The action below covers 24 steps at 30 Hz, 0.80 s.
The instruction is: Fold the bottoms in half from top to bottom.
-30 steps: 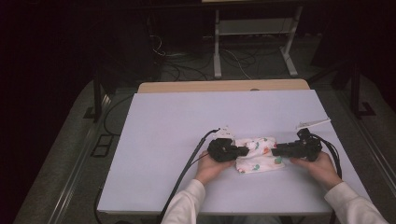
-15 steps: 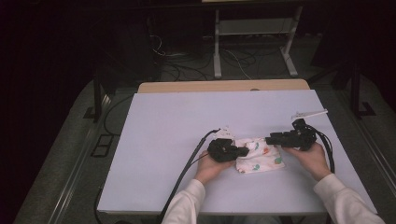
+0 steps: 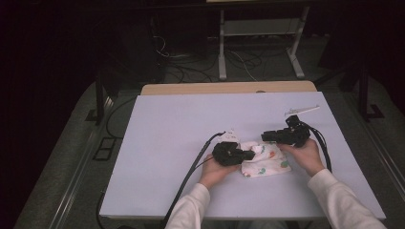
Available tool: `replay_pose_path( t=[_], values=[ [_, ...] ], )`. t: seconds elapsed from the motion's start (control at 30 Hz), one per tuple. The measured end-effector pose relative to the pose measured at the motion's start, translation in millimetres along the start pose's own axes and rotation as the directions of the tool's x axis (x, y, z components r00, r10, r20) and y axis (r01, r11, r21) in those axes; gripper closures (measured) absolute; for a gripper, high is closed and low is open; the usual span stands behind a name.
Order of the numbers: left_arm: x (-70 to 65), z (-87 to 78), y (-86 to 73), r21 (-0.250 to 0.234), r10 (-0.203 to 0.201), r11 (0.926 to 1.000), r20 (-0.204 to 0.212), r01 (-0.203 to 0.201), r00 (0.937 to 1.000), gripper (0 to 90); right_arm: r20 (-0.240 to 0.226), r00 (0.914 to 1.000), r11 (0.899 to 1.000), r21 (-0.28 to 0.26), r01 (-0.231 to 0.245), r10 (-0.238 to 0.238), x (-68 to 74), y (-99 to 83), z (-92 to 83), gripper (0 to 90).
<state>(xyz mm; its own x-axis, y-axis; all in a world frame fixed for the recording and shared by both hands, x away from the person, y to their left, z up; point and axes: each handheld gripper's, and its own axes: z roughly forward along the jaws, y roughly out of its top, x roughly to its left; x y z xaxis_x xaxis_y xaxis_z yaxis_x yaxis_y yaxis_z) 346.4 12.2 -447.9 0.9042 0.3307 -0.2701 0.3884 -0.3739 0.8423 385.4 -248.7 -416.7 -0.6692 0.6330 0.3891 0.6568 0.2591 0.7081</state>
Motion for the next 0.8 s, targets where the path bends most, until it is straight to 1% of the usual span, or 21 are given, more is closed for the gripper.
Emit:
replay_pose_path(
  t=[0.1, 0.13, 0.2, 0.3, 0.33, 0.5, 0.63, 0.73, 0.8],
  values=[
    [-0.4, 0.5, -0.2, 0.005, 0.003, 1.0, 0.003, -0.003, 1.0, 86.7, -0.001, 0.9999, 1.0, 0.02, 0.011, -0.011, -0.1, 3.6, 4.6, 82.8],
    [-0.1, 0.6, -0.3, 0.006, 0.003, 1.0, 0.004, -0.003, 1.0, 86.7, 0.005, 0.9999, 1.0, 0.026, 0.016, -0.016, -0.1, 4.5, 5.6, 84.5],
    [0.3, 0.9, -0.6, 0.007, 0.0, 1.0, 0.005, 0.0, 1.0, 86.8, 0.009, 0.9999, 0.998, 0.059, 0.013, -0.013, -0.4, 7.6, 9.0, 88.0],
    [0.1, 1.3, -0.7, 0.012, 0.003, 0.9999, 0.006, -0.003, 1.0, 86.7, 0.011, 0.9999, 0.993, 0.118, 0.009, -0.01, -1.0, 13.1, 15.8, 88.4],
    [0.0, 1.3, -0.7, 0.011, 0.003, 0.9999, 0.007, -0.003, 1.0, 86.8, 0.009, 0.9999, 0.992, 0.126, 0.01, -0.012, -1.3, 14.0, 17.5, 88.4],
    [0.0, 1.4, -0.8, 0.015, 0.002, 0.9999, 0.009, -0.002, 1.0, 86.6, -0.006, 0.9999, 0.978, 0.207, 0.011, -0.01, -0.3, 17.3, 28.6, 88.4],
    [-0.4, 1.4, -0.8, 0.017, 0.002, 0.9999, 0.016, -0.002, 0.9999, 85.9, -0.007, 1.0, 0.97, 0.244, 0.005, -0.003, 0.1, 16.5, 34.7, 88.4],
    [-0.3, 0.8, -0.9, 0.02, -0.019, 0.9996, 0.038, 0.018, 0.9991, 81.4, -0.008, 0.9999, 0.963, 0.27, -0.006, 0.008, -1.1, 15.2, 38.9, 88.4],
    [-1.2, 0.2, -0.9, 0.03, -0.015, 0.9995, 0.046, 0.014, 0.9988, 78.6, -0.012, 0.9998, 0.959, 0.284, -0.009, 0.013, -2.5, 14.2, 40.5, 88.4]
  ],
)
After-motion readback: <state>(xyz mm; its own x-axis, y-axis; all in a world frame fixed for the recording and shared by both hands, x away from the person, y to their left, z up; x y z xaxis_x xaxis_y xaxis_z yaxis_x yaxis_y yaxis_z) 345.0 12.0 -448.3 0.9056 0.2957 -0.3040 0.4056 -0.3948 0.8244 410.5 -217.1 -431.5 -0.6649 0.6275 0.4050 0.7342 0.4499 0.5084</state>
